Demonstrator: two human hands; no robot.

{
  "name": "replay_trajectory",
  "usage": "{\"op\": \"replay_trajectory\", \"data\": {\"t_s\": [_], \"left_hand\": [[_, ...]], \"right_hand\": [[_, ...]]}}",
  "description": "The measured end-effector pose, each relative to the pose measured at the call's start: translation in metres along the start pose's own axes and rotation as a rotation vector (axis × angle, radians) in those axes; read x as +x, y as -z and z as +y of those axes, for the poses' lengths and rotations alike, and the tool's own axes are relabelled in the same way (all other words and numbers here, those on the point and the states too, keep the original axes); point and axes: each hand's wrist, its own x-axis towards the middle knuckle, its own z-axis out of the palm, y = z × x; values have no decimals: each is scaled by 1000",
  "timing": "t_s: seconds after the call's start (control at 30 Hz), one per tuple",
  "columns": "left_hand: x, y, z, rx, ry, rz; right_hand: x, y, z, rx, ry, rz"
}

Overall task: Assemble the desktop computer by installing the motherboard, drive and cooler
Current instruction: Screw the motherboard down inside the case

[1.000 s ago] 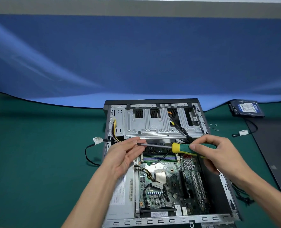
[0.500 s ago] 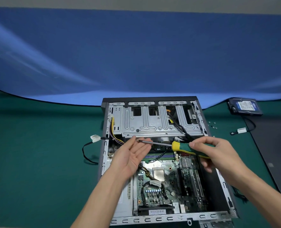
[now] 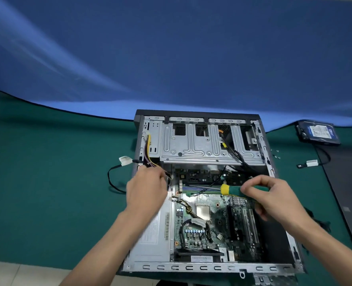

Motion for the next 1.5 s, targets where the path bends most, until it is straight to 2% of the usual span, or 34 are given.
{"op": "replay_trajectory", "data": {"t_s": [0.13, 0.23, 0.37, 0.77, 1.0, 1.27, 1.4, 1.5], "left_hand": [[-2, -17, -10, 100, -185, -35], [-1, -21, -13, 208, -236, -29], [0, -23, -14, 242, -229, -78], [2, -25, -14, 211, -227, -78], [2, -26, -14, 214, -233, -75], [1, -26, -14, 205, -227, -68], [1, -25, -13, 204, -228, -58], [1, -25, -13, 214, -231, -45]], "right_hand": [[6, -24, 9, -118, 15, -19], [9, -35, 14, -185, 36, -20], [11, -45, 19, -215, 43, -22], [15, -58, 21, -318, 101, 7], [7, -65, 4, -556, 228, -18], [7, -93, -51, -895, 327, -157], [15, -104, -77, -915, 304, -267], [17, -107, -86, -951, 384, -270]]}}
